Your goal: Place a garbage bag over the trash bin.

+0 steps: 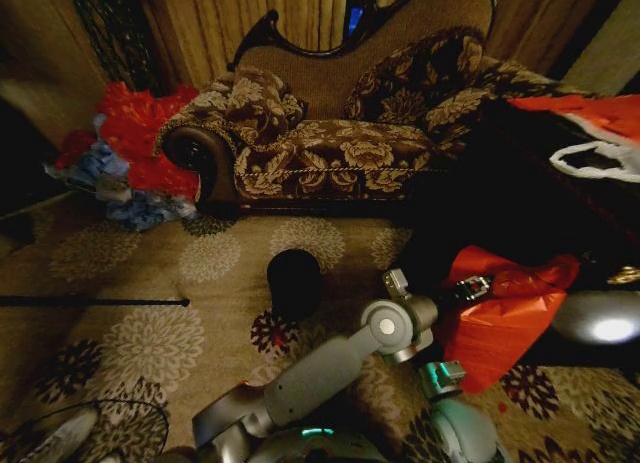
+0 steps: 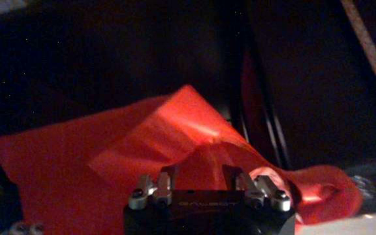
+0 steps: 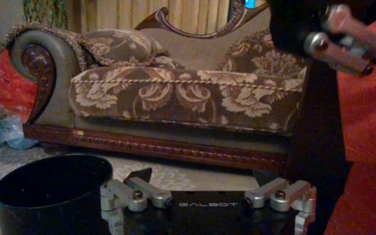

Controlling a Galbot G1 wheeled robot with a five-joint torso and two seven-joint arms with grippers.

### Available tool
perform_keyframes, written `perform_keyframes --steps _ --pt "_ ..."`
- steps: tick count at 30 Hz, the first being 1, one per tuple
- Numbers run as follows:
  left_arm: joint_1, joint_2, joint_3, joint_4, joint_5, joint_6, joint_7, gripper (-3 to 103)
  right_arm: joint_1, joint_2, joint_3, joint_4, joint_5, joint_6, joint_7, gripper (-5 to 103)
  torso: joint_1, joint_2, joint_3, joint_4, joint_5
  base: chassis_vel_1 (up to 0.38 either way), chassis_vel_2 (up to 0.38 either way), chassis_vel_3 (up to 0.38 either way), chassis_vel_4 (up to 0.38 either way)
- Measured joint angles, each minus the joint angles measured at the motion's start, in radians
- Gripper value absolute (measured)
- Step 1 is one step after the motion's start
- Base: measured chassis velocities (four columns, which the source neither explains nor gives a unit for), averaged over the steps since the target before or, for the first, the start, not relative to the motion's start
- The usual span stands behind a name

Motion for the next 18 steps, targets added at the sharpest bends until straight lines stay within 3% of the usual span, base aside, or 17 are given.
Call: perform_keyframes --steps 2,7,8,10,11,15,18 --pt "0.000 0.001 -0.006 -0.013 -0.019 0.017 0.002 64 -0.006 0.000 0.002 0.000 -0.002 0.000 0.000 100 0.000 0.000 0.000 0.0000 0.0000 0.000 0.000 0.000 0.000" --pt "-0.001 0.001 -0.004 -0.027 -0.035 0.028 0.002 75 -0.010 0.006 0.000 -0.001 -0.006 0.000 -0.002 100 0.000 0.000 0.000 0.0000 0.0000 0.000 0.000 0.000 0.000" --pt "-0.004 0.001 -0.003 -0.025 -0.039 0.030 0.000 86 -0.009 0.007 0.000 -0.002 -0.008 0.000 -0.002 100 0.000 0.000 0.000 0.0000 0.0000 0.000 0.000 0.000 0.000" --pt "-0.006 0.001 -0.003 -0.022 -0.039 0.031 -0.001 86 -0.009 0.008 0.001 -0.003 -0.008 0.000 -0.002 100 0.000 0.000 0.000 0.0000 0.0000 0.000 0.000 0.000 0.000" --pt "-0.010 0.001 -0.004 -0.012 -0.043 0.033 -0.001 96 -0.009 0.008 0.002 -0.003 -0.008 0.000 0.000 100 0.000 0.000 0.000 0.0000 0.0000 0.000 0.000 0.000 0.000" --pt "-0.015 0.001 -0.004 0.009 -0.050 0.034 -0.001 101 -0.018 0.006 0.011 -0.002 -0.008 0.000 0.000 100 0.000 0.000 0.000 0.0000 0.0000 0.000 0.000 0.000 0.000" --pt "-0.018 0.002 -0.004 0.019 -0.050 0.031 0.001 93 -0.024 0.005 0.015 -0.003 -0.008 0.000 0.001 100 0.000 0.000 0.000 -0.0001 -0.0001 0.000 0.000 0.000 0.000"
